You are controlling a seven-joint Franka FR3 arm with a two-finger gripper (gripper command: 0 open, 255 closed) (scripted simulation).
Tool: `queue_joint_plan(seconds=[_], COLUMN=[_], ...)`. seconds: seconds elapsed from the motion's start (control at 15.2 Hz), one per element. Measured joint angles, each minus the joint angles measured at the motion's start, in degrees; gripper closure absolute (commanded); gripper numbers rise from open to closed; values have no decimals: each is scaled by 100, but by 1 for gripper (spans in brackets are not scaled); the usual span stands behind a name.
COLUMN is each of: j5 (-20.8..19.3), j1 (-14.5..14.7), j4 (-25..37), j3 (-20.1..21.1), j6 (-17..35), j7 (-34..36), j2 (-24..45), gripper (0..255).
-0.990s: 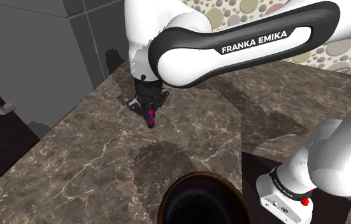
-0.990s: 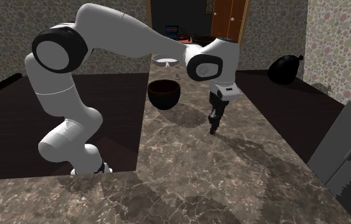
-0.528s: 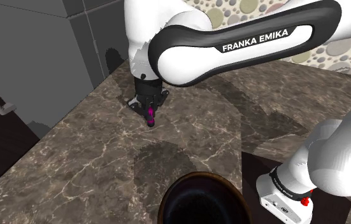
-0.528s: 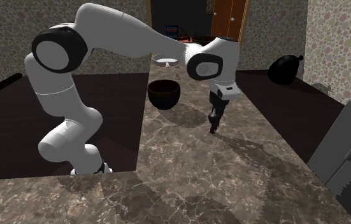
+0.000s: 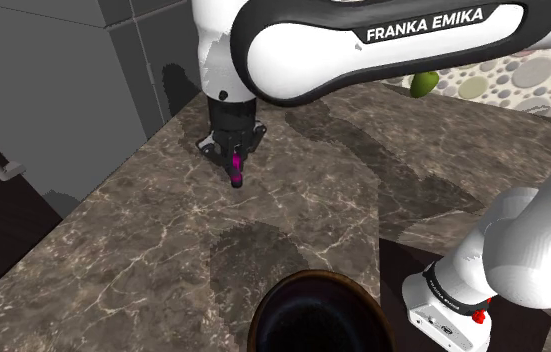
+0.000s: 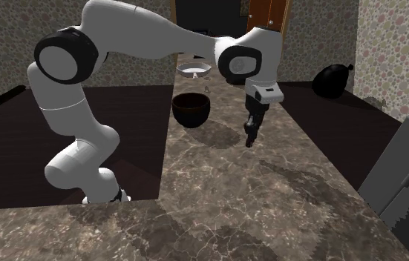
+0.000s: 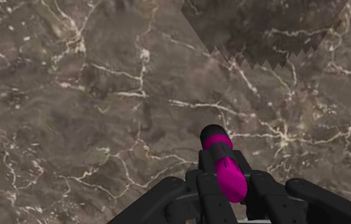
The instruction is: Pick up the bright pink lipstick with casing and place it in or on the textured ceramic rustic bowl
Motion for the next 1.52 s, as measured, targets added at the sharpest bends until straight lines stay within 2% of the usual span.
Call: queue_joint_plan(seconds=[0.66,1.52], j5=[3,-89], j1=[-5,25], j4=[749,2014], j3=[-5,25], j6=[-753,-1816], j7=[-11,42], j2=[-4,219], gripper=[255,255])
